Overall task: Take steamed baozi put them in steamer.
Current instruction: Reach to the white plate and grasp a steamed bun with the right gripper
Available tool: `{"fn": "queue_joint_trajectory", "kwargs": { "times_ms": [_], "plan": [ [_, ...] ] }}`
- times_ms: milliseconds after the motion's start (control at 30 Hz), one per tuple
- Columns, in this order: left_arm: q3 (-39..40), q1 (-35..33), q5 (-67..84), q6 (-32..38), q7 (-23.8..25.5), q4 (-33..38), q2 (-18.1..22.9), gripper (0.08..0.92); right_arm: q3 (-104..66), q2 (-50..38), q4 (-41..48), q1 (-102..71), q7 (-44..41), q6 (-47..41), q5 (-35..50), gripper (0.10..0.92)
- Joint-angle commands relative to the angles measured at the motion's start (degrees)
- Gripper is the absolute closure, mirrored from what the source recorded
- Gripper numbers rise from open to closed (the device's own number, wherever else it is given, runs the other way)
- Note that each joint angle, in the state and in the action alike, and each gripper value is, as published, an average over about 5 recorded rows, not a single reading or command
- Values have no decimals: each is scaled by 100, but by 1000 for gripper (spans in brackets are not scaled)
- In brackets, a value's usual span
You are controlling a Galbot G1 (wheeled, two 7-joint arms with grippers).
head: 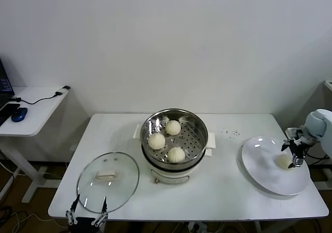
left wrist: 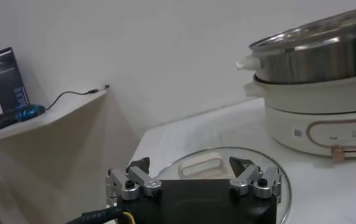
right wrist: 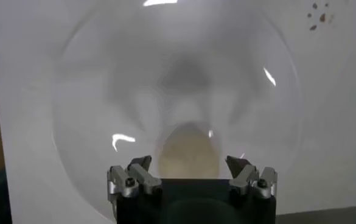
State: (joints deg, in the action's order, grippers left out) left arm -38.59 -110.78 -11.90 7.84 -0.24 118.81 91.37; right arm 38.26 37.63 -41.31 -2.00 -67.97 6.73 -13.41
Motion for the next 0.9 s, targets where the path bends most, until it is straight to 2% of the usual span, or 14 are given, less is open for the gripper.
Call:
{"fn": "queue_joint_trajectory", "kwargs": {
  "times_ms": [33,500,767,900],
  "plan": [
    [-9,-25,12,20,-8,46,-3,177,-443,373,748,-235,26,218,-431,203],
    [-34,8,8,7,-13,18,-14,177,-622,694,1204,-161,-13,354,-826,218],
    [-46,10,-50,-9,-25,21,-11,177,-622,668,1127,-126,-112,356,-797,377],
    [-51,1,-59,0,-30,28,-8,177,-588,577,981,-119,-152,328,-653,427]
  ]
}}
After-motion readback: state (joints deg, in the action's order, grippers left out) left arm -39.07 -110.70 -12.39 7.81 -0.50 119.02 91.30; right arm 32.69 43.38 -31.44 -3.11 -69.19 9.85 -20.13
